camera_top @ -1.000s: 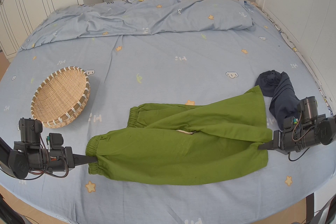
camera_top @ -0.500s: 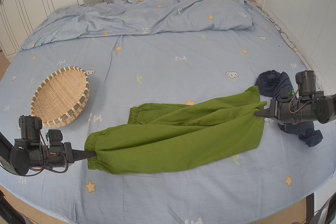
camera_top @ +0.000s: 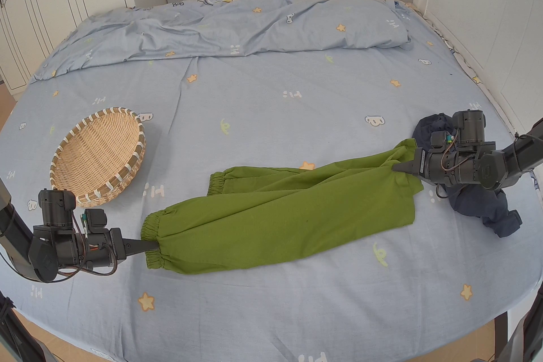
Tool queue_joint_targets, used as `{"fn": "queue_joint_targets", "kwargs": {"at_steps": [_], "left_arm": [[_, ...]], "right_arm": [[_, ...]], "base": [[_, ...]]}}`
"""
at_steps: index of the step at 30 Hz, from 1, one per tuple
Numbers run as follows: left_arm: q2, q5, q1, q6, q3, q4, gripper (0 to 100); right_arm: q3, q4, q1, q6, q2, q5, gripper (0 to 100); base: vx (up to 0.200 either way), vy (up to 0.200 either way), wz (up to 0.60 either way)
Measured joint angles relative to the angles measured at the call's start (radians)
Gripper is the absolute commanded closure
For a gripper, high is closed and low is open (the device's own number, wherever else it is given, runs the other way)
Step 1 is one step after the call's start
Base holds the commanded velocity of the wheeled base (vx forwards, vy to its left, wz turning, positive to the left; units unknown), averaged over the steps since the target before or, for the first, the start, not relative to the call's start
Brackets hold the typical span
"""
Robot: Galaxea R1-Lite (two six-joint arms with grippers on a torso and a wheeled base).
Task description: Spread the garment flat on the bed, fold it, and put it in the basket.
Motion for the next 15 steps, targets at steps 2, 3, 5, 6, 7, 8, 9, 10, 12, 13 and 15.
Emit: {"fn": "queue_joint_targets", "kwargs": {"at_steps": [2,3,5,6,7,8,9,10,12,13,15], "left_arm": [[0.009,0.0,0.0,0.0,-0.001,-0.005,100],[0.013,0.0,0.0,0.0,-0.001,-0.008,100],[0.02,0.0,-0.001,0.0,-0.001,-0.013,100],[0.024,0.0,-0.001,0.0,-0.001,-0.014,100],[0.027,0.0,-0.001,0.0,0.0,-0.015,100],[0.029,0.0,-0.001,0.0,0.0,-0.015,100],[0.031,0.0,-0.001,0.0,0.0,-0.015,100],[0.032,0.0,-0.001,0.0,0.0,-0.015,100],[0.034,0.0,-0.003,0.0,0.0,-0.015,100],[0.035,0.0,-0.003,0.0,0.0,-0.015,100],[0.037,0.0,-0.003,0.0,0.001,-0.015,100]], "right_arm": [[-0.005,-0.024,0.0,0.001,0.021,0.0,100],[-0.009,-0.039,0.0,0.003,0.033,0.0,0],[-0.021,-0.053,-0.001,0.006,0.053,0.0,0],[-0.025,-0.054,-0.001,0.006,0.061,-0.001,0],[-0.027,-0.056,-0.001,0.007,0.068,-0.002,0],[-0.029,-0.056,-0.001,0.007,0.072,-0.003,0],[-0.029,-0.057,0.0,0.007,0.077,-0.002,0],[-0.028,-0.057,0.0,0.007,0.078,-0.002,0],[-0.026,-0.058,0.0,0.007,0.079,-0.001,0],[-0.024,-0.057,0.0,0.007,0.076,-0.001,0],[-0.017,-0.054,-0.006,0.008,0.062,-0.001,0]], "base": [[0.0,0.0,0.0],[0.0,0.0,0.0],[0.0,0.0,0.0],[0.0,0.0,0.0],[0.0,0.0,0.0],[0.0,0.0,0.0],[0.0,0.0,0.0],[0.0,0.0,0.0],[0.0,0.0,0.0],[0.0,0.0,0.0],[0.0,0.0,0.0]]}}
